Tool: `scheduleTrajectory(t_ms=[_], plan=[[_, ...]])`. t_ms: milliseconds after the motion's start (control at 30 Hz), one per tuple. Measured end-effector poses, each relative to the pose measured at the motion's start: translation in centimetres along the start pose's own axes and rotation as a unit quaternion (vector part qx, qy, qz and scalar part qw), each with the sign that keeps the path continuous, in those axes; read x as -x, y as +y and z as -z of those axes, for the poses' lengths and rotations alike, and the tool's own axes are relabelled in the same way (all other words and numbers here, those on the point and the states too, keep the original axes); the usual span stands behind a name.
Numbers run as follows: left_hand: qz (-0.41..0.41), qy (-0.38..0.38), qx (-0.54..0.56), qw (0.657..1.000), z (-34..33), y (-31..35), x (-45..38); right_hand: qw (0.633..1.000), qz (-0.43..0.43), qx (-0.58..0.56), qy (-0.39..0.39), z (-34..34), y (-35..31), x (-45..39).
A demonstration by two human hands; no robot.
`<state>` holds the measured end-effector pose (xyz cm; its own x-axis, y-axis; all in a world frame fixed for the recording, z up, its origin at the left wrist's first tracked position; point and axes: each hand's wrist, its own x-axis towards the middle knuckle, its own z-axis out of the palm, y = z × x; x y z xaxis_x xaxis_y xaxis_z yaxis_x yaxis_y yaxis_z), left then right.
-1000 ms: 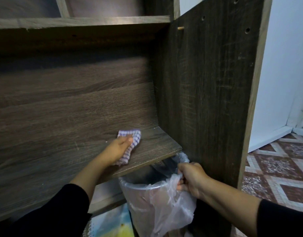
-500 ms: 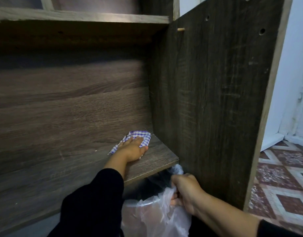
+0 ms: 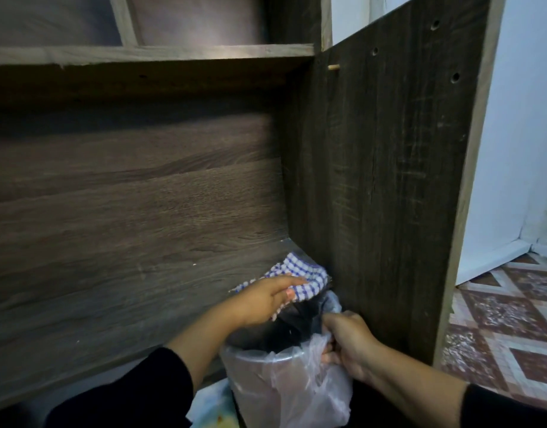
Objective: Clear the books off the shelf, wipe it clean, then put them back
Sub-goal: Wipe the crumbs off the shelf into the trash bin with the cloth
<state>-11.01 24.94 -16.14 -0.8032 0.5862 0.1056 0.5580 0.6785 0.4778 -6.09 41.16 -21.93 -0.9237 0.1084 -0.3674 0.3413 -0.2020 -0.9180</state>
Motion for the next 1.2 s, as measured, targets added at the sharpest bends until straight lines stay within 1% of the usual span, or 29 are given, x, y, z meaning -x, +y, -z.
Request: scheduleTrajectory(t_ms=[67, 133, 167, 200, 233, 300, 333, 367, 400, 467, 500, 567, 633, 700, 867, 967, 1033, 1200], plan=[[0.022, 0.036, 0.064, 0.997, 0.6, 1.1, 0.9, 1.000, 0.000, 0.000, -0.003, 0.2, 0.4, 0.5], [0.040, 0.100, 0.148, 0.983, 1.7, 2.2, 1.3, 1.000, -0.003, 0.001, -0.006, 0.5, 0.7, 0.7], [0.056, 0.148, 0.202, 0.967, 2.2, 2.5, 1.3, 1.000, -0.005, 0.003, -0.008, 0.6, 0.9, 0.8], [0.072, 0.199, 0.258, 0.943, 2.7, 2.5, 1.3, 1.000, -0.008, 0.006, -0.010, 0.6, 1.1, 0.8], [0.085, 0.254, 0.287, 0.920, 3.1, 2.4, 1.1, 1.000, -0.012, 0.007, -0.014, 0.6, 1.3, 0.7], [0.100, 0.349, 0.271, 0.891, 3.6, 1.8, 0.6, 0.999, -0.022, 0.010, -0.022, 0.7, 1.6, 0.5], [0.100, 0.375, 0.257, 0.885, 3.7, 1.4, 0.4, 0.999, -0.026, 0.011, -0.025, 0.7, 1.8, 0.3], [0.104, 0.372, 0.245, 0.889, 3.7, 1.1, 0.0, 0.999, -0.026, 0.013, -0.025, 0.6, 1.9, 0.1], [0.115, 0.336, 0.238, 0.904, 3.6, 1.0, -0.3, 0.999, -0.022, 0.014, -0.023, 0.5, 2.1, 0.0], [0.146, 0.220, 0.250, 0.931, 3.0, 0.6, -1.0, 1.000, -0.018, 0.012, -0.013, 0.2, 2.5, -0.4], [0.159, 0.179, 0.249, 0.938, 2.7, 0.4, -1.4, 1.000, -0.020, 0.011, -0.006, 0.2, 2.7, -0.7], [0.189, 0.135, 0.213, 0.949, 2.3, -0.4, -1.8, 0.999, -0.030, 0.010, 0.008, 0.1, 3.3, -1.2], [0.211, 0.106, 0.145, 0.961, 2.1, -0.9, -1.7, 0.999, -0.041, 0.010, 0.018, 0.2, 4.0, -1.7], [0.211, 0.092, 0.113, 0.967, 1.9, -1.2, -1.7, 0.998, -0.052, 0.009, 0.023, 0.3, 4.7, -2.2], [0.206, 0.096, 0.106, 0.968, 1.2, -1.9, -2.7, 0.998, -0.061, 0.012, 0.029, 0.4, 6.4, -3.5], [0.213, 0.120, 0.007, 0.970, 0.1, -2.3, -3.8, 0.997, -0.066, 0.010, 0.026, 0.4, 7.1, -4.0], [0.215, 0.123, -0.055, 0.967, -0.3, -2.2, -4.3, 0.997, -0.068, 0.008, 0.027, 0.3, 7.5, -4.4], [0.200, 0.119, -0.092, 0.968, -0.6, -2.1, -5.0, 0.997, -0.073, 0.010, 0.036, 0.3, 8.4, -5.1]])
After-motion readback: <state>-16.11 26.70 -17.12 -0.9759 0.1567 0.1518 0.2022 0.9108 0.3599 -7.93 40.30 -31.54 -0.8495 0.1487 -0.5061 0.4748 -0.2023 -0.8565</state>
